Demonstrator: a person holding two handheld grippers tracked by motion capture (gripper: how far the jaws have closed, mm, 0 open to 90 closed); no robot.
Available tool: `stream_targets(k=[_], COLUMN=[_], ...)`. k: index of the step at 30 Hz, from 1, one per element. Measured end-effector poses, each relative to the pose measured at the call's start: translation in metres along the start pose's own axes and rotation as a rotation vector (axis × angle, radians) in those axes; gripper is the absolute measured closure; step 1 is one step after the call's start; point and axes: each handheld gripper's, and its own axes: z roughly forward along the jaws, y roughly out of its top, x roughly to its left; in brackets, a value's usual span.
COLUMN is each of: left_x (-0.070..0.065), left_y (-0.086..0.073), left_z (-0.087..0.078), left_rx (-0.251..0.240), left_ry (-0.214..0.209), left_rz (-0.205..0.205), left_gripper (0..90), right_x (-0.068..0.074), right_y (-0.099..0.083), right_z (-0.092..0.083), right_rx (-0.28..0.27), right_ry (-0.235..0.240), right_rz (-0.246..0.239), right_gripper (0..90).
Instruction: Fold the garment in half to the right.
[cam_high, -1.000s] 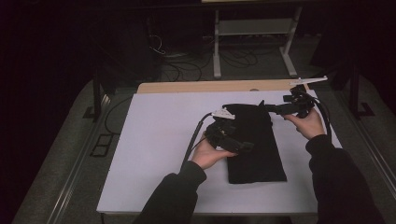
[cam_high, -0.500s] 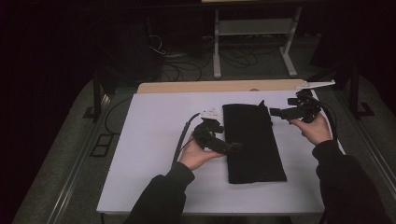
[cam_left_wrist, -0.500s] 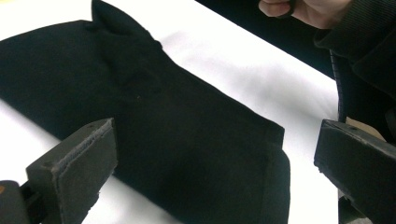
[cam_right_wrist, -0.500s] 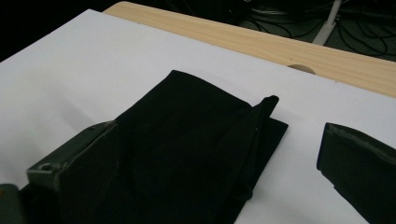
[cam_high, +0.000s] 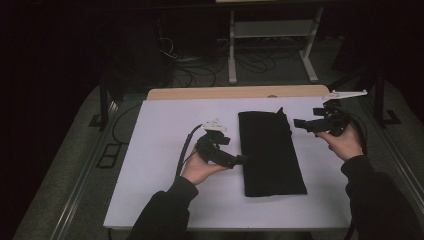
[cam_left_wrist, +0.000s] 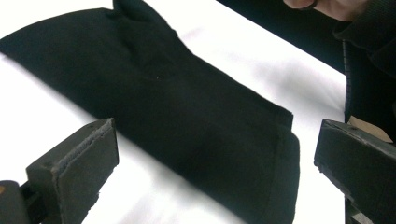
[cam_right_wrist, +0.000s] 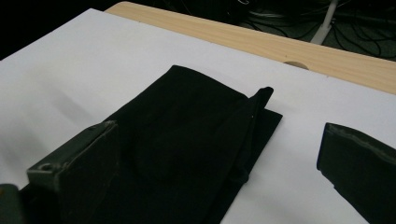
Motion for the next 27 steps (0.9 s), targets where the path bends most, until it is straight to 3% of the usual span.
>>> stream_targets(k=[9,27], left_x=[0.011,0.031], left_y=[-0.010,-0.034], left_z=[-0.015,-0.054], left_rx=[-0.014,-0.054], left_ry=[0.025,0.074], left_rz=[-0.023,-0.052], left_gripper=[0.0,0.0], right_x=[0.003,0.006], right_y=[-0.008,-0.026], right_z=[-0.008,-0.018], right_rx=[-0.006,-0.015], right_ry=[-0.008,-0.004], right_rz=[-0.021,-0.016], right_gripper=[0.0,0.0])
